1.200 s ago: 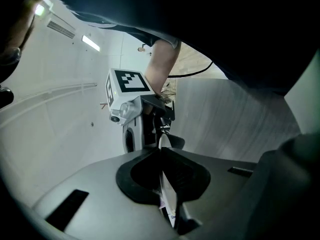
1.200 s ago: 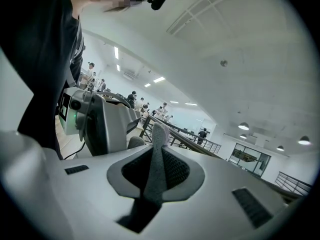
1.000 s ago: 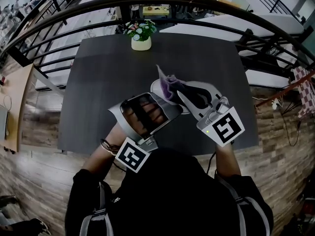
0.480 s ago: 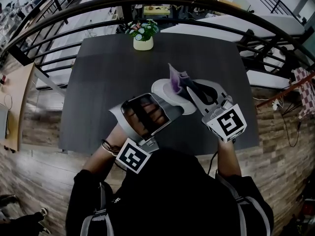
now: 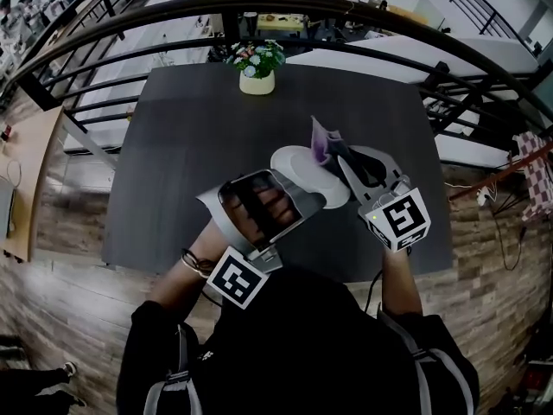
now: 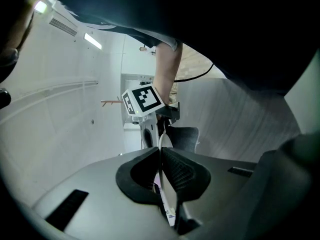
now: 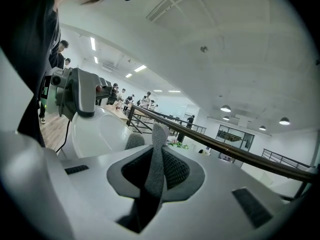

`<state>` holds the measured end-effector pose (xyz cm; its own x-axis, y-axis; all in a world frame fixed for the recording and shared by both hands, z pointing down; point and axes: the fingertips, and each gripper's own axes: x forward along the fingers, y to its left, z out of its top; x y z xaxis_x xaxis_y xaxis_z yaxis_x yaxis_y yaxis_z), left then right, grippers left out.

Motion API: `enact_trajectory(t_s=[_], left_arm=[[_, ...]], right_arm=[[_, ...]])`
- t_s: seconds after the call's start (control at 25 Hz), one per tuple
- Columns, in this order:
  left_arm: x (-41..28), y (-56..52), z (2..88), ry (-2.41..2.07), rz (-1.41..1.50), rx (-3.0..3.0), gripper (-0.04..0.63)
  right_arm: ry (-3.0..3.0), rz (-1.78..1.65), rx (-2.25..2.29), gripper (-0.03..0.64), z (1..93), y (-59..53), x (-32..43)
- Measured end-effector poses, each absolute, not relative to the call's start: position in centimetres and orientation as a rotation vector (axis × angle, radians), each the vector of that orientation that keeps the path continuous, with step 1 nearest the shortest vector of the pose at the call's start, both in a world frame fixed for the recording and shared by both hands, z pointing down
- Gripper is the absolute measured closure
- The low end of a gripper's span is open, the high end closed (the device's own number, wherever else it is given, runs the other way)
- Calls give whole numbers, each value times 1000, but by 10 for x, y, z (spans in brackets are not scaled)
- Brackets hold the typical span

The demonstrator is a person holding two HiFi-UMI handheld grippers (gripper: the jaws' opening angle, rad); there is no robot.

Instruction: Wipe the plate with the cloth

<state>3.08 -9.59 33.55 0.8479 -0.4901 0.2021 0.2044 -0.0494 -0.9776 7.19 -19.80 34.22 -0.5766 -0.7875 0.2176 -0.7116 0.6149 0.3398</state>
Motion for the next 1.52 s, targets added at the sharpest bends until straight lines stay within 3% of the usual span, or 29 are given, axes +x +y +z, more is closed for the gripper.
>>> enact_trajectory(t_s=[0.44, 0.64, 0.96, 1.52], left_arm=[[40, -105, 344, 220, -581, -1555, 575], [41, -108, 348, 210, -597, -1551, 577], [42, -104, 352, 196, -607, -1544, 577], [45, -92, 356, 147, -603, -1496, 575]], right_arm=[[-2404, -282, 1300, 575, 362, -221, 111], [-2430, -375, 1355, 575, 330, -220, 120], [-2708, -552, 1127, 575, 266, -179, 62], [-2692, -635, 482, 575, 302, -144, -10]])
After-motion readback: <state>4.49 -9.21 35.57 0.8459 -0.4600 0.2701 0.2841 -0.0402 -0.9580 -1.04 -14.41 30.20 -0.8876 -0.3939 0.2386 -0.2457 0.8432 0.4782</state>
